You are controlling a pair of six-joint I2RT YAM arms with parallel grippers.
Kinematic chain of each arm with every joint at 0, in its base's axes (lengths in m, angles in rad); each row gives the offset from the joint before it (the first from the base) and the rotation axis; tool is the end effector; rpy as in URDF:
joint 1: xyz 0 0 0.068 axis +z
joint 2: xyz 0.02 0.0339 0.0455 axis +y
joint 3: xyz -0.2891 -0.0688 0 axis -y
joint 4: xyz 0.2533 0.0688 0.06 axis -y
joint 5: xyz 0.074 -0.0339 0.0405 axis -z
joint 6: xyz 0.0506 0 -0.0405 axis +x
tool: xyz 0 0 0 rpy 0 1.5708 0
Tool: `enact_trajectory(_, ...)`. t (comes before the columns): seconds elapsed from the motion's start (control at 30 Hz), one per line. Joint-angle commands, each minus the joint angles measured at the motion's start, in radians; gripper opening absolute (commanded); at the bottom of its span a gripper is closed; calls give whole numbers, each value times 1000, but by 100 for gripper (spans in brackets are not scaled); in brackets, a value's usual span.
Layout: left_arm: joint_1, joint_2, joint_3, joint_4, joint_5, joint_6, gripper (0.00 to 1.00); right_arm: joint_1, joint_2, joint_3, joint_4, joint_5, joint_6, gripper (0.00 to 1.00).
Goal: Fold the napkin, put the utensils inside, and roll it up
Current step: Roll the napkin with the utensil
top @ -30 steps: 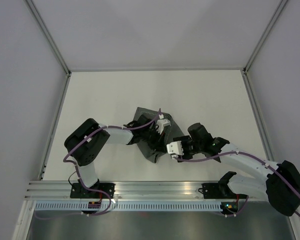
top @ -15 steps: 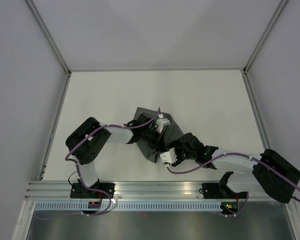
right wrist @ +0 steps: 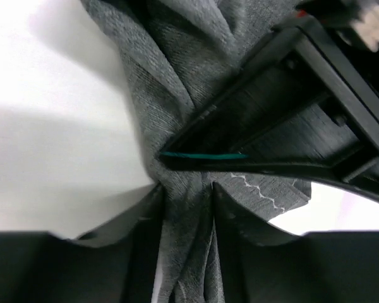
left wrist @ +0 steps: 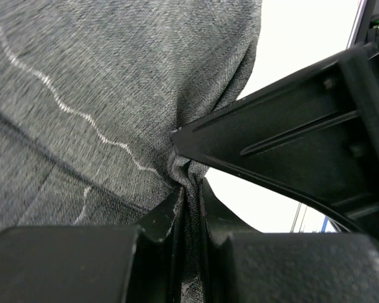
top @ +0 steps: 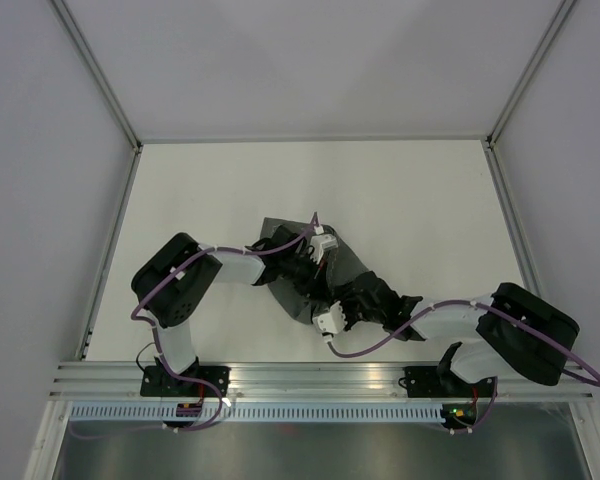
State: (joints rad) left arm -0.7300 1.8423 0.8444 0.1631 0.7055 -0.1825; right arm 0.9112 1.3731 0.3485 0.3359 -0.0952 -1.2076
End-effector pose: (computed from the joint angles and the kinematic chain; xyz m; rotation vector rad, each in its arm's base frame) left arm 0.2470 -0.2651 0.1283 1.0176 2.3111 -1.2510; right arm 0.1445 0.1943 0.1326 -1.9919 1.0597 -0.0510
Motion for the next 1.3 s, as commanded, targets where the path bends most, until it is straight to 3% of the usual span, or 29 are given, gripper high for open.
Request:
enact_trajectory(0.0,0,64,-27,-100,-84,20,2,3,72,-14,-72,5,-20,37)
enact_trajectory(0.07,1,64,-27,-102,-81,20,2,2,72,-2,-115,-3,-12,25)
enact_trajectory(0.2,7,57,-27,-99,-80,21,2,3,54,42,-219,-37,-12,16)
enact_trajectory(0.33,21,29,-34,-85,-93,18,2,3,55,121,-380,-81,-1,0)
enact_trajectory(0.5,30,-28,-44,-89,-155,18,7,2,81,233,-572,-118,16,1)
enact_trajectory(0.6,34,-81,-51,-85,-201,6,19,-2,98,300,-670,-150,28,0)
enact_trajectory(0.87,50,-241,-64,-54,-377,-34,39,-29,201,461,-905,-230,42,1)
enact_trajectory(1.07,70,-371,-71,-62,-586,-94,47,-90,293,604,-1055,-323,16,0)
enact_trajectory(1.27,72,-598,-154,-50,-925,-164,49,-152,446,818,-1251,-423,-36,1)
